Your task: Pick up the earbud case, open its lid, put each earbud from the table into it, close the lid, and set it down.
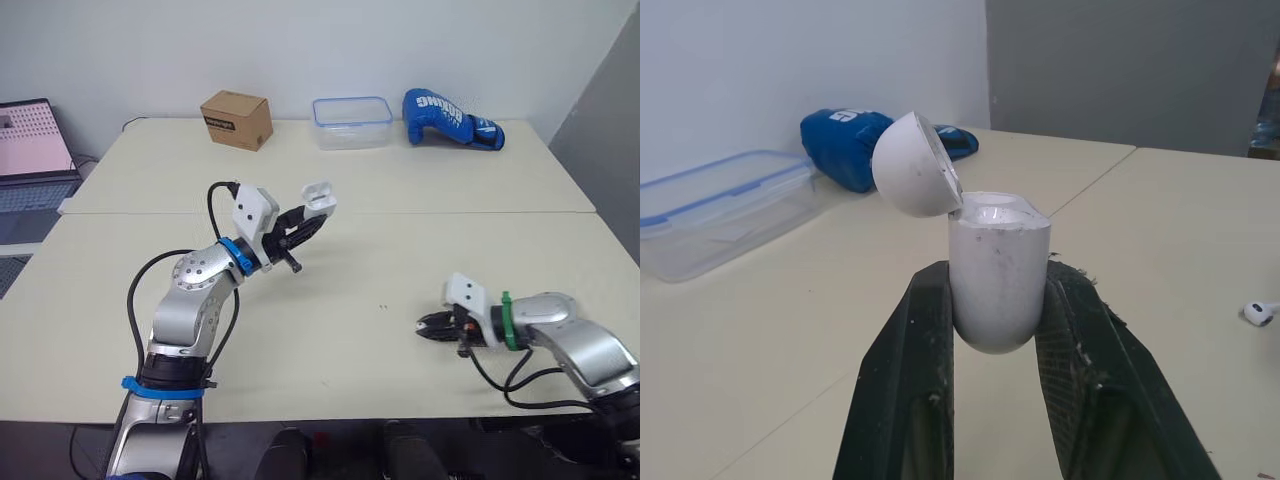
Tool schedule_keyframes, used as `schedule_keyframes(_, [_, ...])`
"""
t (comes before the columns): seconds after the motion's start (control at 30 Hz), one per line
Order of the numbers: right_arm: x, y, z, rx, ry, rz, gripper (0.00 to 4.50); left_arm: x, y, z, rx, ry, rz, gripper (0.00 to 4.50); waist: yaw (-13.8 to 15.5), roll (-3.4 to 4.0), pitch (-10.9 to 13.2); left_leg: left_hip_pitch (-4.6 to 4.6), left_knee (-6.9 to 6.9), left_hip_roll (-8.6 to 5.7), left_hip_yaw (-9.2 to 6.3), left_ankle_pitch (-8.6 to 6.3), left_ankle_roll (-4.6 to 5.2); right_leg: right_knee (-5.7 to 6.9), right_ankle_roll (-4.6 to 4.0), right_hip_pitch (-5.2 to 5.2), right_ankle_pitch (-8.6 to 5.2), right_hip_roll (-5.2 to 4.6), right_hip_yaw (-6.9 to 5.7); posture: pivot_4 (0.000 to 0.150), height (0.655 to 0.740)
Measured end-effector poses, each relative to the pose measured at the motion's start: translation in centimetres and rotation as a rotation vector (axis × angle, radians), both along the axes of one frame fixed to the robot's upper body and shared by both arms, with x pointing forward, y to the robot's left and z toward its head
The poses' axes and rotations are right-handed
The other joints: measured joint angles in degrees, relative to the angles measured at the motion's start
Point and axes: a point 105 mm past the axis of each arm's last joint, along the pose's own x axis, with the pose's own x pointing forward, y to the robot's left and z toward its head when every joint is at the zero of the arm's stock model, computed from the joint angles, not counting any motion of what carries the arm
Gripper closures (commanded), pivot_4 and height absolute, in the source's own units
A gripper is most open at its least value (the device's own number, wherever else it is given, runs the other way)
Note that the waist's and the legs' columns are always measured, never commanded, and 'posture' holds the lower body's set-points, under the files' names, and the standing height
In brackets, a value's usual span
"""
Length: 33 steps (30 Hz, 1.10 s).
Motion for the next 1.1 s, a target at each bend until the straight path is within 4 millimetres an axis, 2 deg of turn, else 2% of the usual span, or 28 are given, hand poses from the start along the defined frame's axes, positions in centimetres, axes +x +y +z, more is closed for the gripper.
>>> schedule_keyframes(0.13, [-1.2, -4.4, 0.6, -0.179, 0.034, -0.002, 4.12, 0.0, 0.0, -0.2, -0.008, 0.002, 0.008, 3.76, 0.0, 0.0, 0.0, 0.02, -0.01, -0.06, 0.02, 0.0, 0.0, -0.01, 0.02, 0.02, -0.01, -0.07, 0.01, 0.15, 0.74])
schedule_keyframes(0.27, [-1.6, -11.7, 1.3, -0.46, 0.07, -0.055, 4.12, 0.0, 0.2, -0.7, -0.015, 0.001, 0.03, 3.76, -0.1, 0.01, 0.0, 0.04, 0.0, -0.08, 0.09, 0.0, 0.0, -0.03, 0.23, 0.03, -0.14, -0.09, 0.04, 0.15, 0.74])
schedule_keyframes(0.33, [-1.5, -14.0, 1.4, -0.535, 0.075, -0.069, 4.12, -0.1, 0.2, -1.1, -0.019, 0.007, 0.041, 3.76, -0.2, 0.0, 0.0, 0.07, 0.0, -0.06, 0.11, 0.0, 0.0, -0.04, 0.22, 0.05, -0.13, -0.09, 0.05, 0.15, 0.74])
schedule_keyframes(0.47, [-0.9, -15.4, 1.4, -0.588, 0.066, -0.048, 4.12, -0.2, -0.1, -1.8, -0.02, 0.024, 0.044, 3.76, -0.4, -0.01, 0.0, 0.23, -0.01, -0.02, 0.13, 0.0, 0.0, -0.03, 0.23, 0.2, -0.13, -0.07, 0.06, 0.15, 0.74])
schedule_keyframes(0.5, [-0.8, -15.7, 1.4, -0.593, 0.066, -0.051, 3.41, -0.3, -0.1, -2.0, -0.02, 0.029, 0.046, 3.76, -0.3, -0.02, 0.0, 0.27, -0.01, -0.03, 0.12, 0.0, 0.0, -0.05, 0.23, 0.25, -0.13, -0.07, 0.06, 0.15, 0.74])
schedule_keyframes(0.53, [-0.8, -15.9, 1.4, -0.591, 0.067, -0.059, 3.19, -0.3, 0.0, -2.1, -0.02, 0.031, 0.05, 3.76, -0.3, -0.03, 0.0, 0.27, 0.0, -0.05, 0.12, -0.01, -0.01, -0.06, 0.23, 0.26, -0.13, -0.08, 0.07, 0.15, 0.74])
schedule_keyframes(0.63, [-0.8, -16.7, 1.3, -0.593, 0.077, -0.087, 2.15, -0.7, 0.1, -2.5, -0.02, 0.038, 0.059, 3.76, -0.2, -0.13, -0.1, 0.28, 0.01, -0.08, 0.1, -0.01, -0.01, -0.07, 0.2, 0.3, -0.11, -0.11, 0.07, 0.15, 0.74])
schedule_keyframes(1.1, [-1.5, -17.9, 0.8, -0.636, 0.134, -0.079, 2.15, -1.2, 0.2, -2.5, -0.018, 0.048, 0.077, 3.76, 1.3, -0.43, -0.3, 0.27, 0.01, -0.36, 0.06, -0.01, -0.02, -0.1, 0.19, 0.37, -0.1, -0.46, 0.01, 0.15, 0.74])
